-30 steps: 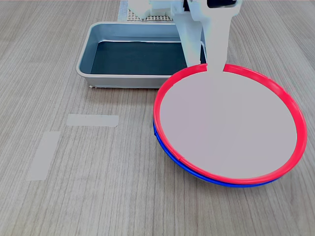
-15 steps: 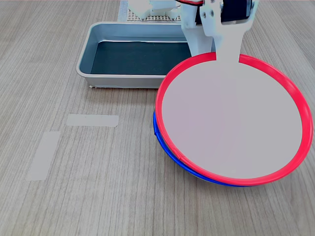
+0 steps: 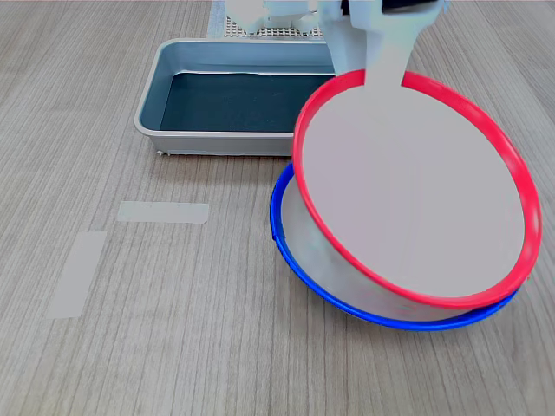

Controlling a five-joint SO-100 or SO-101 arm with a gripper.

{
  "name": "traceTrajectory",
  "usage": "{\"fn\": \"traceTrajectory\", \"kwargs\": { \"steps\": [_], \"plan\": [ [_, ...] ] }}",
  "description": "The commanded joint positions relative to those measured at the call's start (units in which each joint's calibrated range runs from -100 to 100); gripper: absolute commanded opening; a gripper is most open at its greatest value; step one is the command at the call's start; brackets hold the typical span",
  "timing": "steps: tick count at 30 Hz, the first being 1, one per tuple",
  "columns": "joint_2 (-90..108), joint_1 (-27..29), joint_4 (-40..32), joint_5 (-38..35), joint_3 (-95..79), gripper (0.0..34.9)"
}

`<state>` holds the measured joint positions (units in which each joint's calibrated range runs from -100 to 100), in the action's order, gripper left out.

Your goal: Lift the stacked dish and set it down on the table.

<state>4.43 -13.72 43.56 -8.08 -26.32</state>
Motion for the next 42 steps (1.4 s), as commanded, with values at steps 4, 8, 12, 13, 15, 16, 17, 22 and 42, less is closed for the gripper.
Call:
{"fn": "traceTrajectory", "kwargs": {
  "steps": [4,8,12,13,15,16,17,22,42],
  "plan": [
    [11.5,4.2,2.0,0.3,2.8,0.0],
    [14.6,9.2,2.0,-0.3,2.5,0.0],
    [15.1,16.4,2.1,-1.8,2.1,0.0],
    [14.8,18.3,2.0,-2.1,2.1,0.0],
    [13.9,21.8,1.9,-2.8,2.1,0.0],
    [13.2,23.6,1.7,-3.2,2.1,0.0],
    [12.5,25.0,1.6,-3.5,2.1,0.0],
    [7.5,30.1,-0.9,-5.3,1.5,0.0],
    [-9.9,30.8,-9.1,-5.5,5.5,0.0]
  ]
}}
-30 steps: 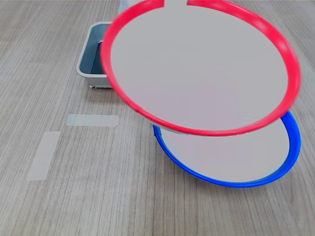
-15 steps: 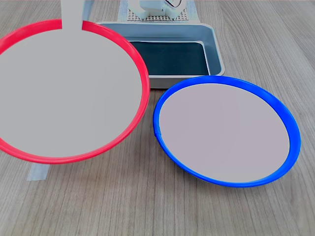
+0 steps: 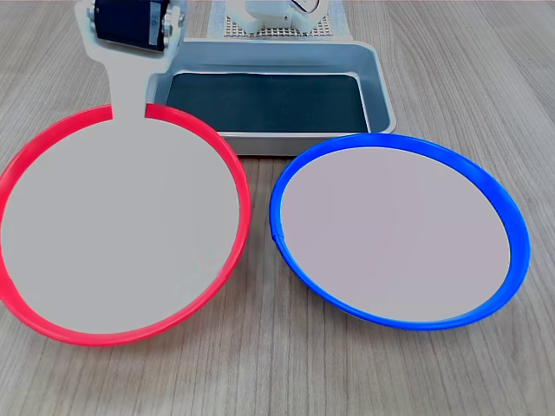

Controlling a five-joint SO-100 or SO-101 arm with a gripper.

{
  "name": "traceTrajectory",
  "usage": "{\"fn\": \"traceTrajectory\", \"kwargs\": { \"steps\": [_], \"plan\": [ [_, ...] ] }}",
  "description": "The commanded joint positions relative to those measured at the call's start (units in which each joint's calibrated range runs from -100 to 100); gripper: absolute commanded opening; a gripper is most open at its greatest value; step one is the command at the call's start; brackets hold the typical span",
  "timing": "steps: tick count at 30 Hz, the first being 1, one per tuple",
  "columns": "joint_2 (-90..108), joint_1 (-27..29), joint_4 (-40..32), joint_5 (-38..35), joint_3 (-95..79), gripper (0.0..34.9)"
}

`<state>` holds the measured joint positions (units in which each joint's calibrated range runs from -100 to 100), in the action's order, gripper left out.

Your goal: Lift the stacked dish and set it down on the table.

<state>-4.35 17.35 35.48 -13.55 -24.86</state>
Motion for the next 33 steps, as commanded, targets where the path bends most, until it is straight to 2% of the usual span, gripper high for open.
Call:
{"fn": "traceTrajectory", "kwargs": {
  "steps": [1,15,18,20,24,28,33],
  "plan": [
    [-1.8,-0.4,-1.1,0.0,4.5,0.0],
    [0.9,-1.2,-2.5,-1.1,-3.4,0.2],
    [2.9,-1.8,-2.8,-1.2,-6.0,3.0],
    [4.5,-2.1,-3.2,-1.1,-7.9,2.5],
    [7.7,-2.8,-3.2,-1.1,-11.0,3.7],
    [13.4,-2.8,-1.3,-1.6,-14.5,4.3],
    [25.9,-2.9,4.8,-2.7,-21.2,4.8]
  ]
}}
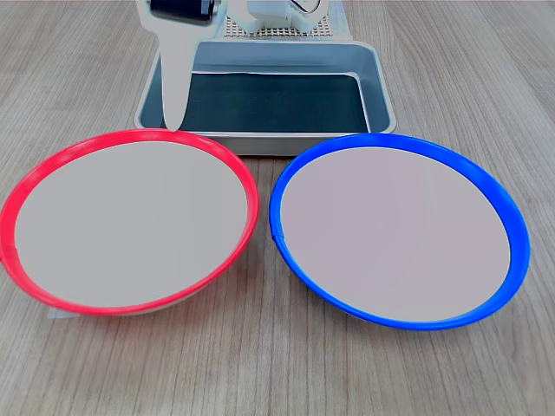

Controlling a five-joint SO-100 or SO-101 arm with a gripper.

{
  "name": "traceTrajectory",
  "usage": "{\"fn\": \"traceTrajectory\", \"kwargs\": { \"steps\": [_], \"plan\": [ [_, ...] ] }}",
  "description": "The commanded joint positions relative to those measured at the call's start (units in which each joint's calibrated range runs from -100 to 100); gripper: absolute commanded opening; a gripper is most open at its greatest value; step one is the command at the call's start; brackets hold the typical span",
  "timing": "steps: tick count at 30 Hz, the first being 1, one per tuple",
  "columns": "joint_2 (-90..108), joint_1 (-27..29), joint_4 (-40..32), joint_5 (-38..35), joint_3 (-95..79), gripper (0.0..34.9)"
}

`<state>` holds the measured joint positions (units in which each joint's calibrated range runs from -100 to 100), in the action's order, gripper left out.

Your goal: Lift the stacked dish and set it down on the table.

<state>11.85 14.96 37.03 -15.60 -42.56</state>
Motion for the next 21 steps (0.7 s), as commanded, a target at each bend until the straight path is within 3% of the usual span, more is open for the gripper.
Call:
{"fn": "traceTrajectory", "kwargs": {
  "steps": [1,3,5,15,21],
  "plan": [
    [12.5,-0.9,4.4,-0.8,-5.1,4.8],
    [19.0,-2.3,5.9,-0.8,-8.8,4.0],
    [25.5,-4.4,6.2,-0.1,-12.4,0.3],
    [63.8,-15.2,-8.0,10.2,-46.2,0.1],
    [81.5,-13.8,-1.7,13.3,-57.4,0.0]
  ]
}}
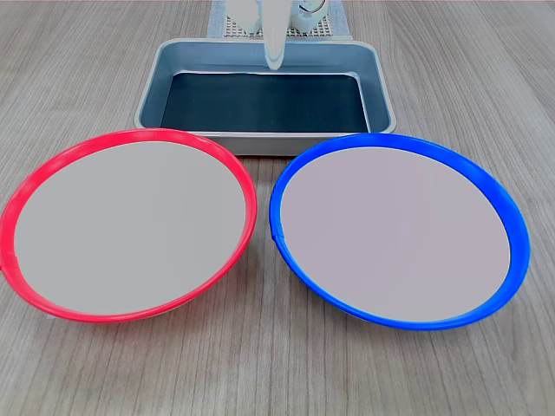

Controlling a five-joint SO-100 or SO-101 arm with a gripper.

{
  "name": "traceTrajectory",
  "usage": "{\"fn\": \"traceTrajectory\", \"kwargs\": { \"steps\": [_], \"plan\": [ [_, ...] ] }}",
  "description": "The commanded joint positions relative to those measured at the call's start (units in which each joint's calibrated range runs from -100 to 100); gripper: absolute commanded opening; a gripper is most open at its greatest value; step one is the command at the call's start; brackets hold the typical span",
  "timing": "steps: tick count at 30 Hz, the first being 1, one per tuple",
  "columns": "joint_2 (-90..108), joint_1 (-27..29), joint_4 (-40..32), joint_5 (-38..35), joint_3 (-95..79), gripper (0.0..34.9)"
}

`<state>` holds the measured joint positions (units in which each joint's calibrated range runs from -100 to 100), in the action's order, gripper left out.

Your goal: Lift the stacked dish and set it down on the table.

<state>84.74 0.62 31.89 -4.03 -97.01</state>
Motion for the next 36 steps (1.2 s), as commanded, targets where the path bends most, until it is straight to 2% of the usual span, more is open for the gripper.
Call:
{"fn": "traceTrajectory", "kwargs": {
  "steps": [1,9,36],
  "plan": [
    [10.2,0.6,5.5,2.4,-3.0,0.0],
    [14.3,2.0,15.6,5.3,-3.0,0.0],
    [14.3,2.3,15.6,5.1,-3.0,0.3]
  ]
}}
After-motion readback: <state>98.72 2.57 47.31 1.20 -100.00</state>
